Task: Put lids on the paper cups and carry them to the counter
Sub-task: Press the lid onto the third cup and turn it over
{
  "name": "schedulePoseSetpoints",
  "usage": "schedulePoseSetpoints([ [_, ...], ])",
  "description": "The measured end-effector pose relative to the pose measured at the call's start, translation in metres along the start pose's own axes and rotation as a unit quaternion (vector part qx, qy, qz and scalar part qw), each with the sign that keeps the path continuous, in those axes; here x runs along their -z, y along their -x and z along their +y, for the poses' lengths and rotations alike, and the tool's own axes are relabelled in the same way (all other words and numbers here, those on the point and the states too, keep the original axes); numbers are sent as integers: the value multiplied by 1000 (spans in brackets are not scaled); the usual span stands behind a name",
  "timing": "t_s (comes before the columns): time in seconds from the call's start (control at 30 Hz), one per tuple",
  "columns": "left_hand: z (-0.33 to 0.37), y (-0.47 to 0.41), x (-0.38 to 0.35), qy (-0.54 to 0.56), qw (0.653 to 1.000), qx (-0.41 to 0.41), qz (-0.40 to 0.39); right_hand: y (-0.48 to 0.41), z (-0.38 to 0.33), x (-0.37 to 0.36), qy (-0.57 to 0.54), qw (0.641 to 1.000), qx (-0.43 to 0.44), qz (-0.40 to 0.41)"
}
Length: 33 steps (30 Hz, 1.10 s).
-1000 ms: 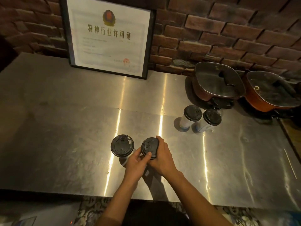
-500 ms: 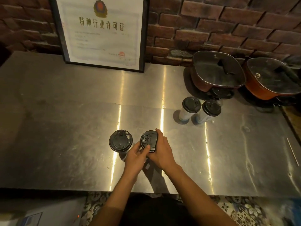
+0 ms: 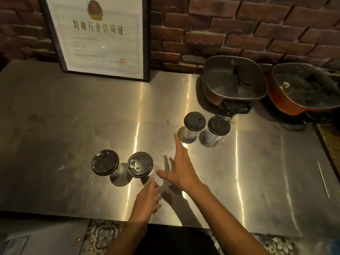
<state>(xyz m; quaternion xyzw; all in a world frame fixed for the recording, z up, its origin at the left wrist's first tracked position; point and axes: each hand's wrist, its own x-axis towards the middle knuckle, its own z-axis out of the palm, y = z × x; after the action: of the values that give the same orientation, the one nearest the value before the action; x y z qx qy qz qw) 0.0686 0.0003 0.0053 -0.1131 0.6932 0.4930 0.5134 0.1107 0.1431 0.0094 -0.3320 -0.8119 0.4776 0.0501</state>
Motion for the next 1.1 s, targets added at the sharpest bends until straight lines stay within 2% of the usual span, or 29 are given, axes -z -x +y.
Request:
schedulePoseSetpoints([
  [0.2,83,-4,-91,-35,991,-128,-17,-42,28,85,84,993,26,83],
  [0.3,123,-30,-123,-23,989,-143,-10,-78,38,121,139,984,35,106],
  [0.47,150,-54,-152,7,994,-105,38,-128,47,153,269,962,-1,40],
  [0.6,147,-58,-157,44,995,-79,49,-148,41,155,306,951,-17,-28],
  [0.77,139,-53,-151,62,992,-100,54,-140,33,144,327,944,14,-38],
  [0.83,135,-49,-145,71,988,-122,63,-127,28,138,307,951,15,-33],
  [0.97,113,-35,-126,65,976,-184,95,-90,16,130,178,984,8,-15],
  [1.1,71,-16,-109,50,969,-222,95,-41,26,120,15,997,-61,35],
])
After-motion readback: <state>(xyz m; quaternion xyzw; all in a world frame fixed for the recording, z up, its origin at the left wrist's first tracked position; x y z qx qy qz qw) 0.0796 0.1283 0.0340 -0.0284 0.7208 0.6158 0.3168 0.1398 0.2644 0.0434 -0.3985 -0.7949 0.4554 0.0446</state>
